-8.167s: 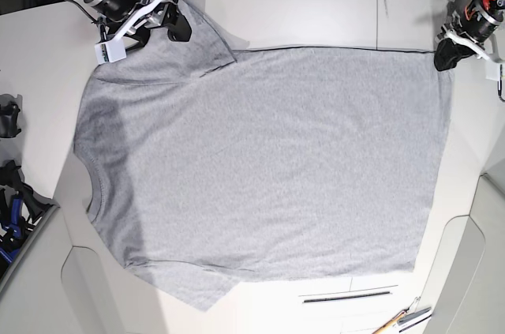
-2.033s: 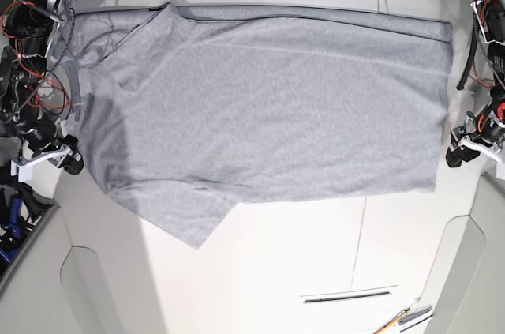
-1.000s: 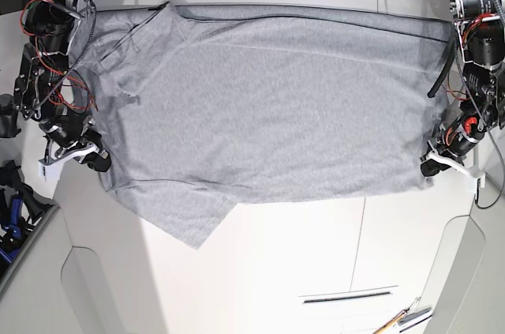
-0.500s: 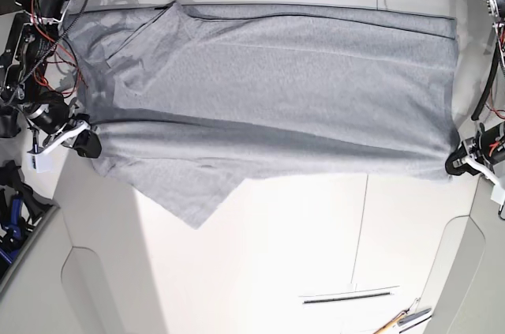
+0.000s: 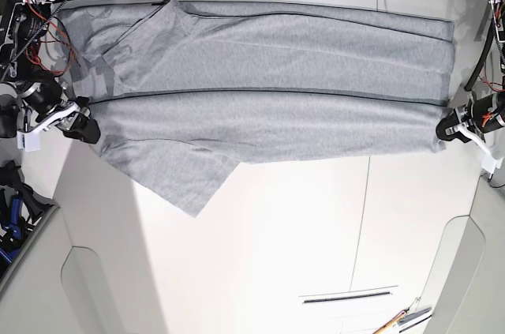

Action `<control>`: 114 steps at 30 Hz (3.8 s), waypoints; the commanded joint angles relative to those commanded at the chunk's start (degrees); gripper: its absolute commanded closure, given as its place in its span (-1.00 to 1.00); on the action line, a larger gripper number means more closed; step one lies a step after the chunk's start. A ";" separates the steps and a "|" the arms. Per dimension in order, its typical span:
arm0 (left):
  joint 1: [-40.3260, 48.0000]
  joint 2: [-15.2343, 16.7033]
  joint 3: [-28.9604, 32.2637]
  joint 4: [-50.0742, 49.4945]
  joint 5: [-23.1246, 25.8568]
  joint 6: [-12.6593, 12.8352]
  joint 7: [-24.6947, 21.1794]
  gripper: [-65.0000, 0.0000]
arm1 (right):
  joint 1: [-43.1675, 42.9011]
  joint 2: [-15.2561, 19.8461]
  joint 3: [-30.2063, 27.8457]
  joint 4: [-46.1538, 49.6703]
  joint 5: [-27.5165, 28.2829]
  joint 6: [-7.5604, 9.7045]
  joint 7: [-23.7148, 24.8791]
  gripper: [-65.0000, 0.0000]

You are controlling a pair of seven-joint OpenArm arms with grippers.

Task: Fold the T-shirt properly
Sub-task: 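Fold the shirt lengthwise over itself with both grippers, then release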

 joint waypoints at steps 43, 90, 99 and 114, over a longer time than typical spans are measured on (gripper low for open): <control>2.36 -0.87 0.00 0.02 -1.31 0.00 -3.41 1.00 | 7.93 -7.80 -1.36 -1.92 -8.31 0.90 -3.28 1.00; 9.35 -2.54 0.00 12.74 -6.47 0.00 3.87 1.00 | 8.37 -7.30 -14.38 -12.94 -11.34 -0.31 8.52 -0.09; 9.35 -2.54 0.00 12.74 -6.49 0.00 3.85 1.00 | 8.39 -8.24 -14.38 -11.74 -11.32 0.07 7.45 0.61; 13.03 -5.49 -0.07 17.42 -8.09 0.00 5.73 1.00 | 1.46 -6.25 -12.72 15.87 -2.56 0.11 -6.71 1.00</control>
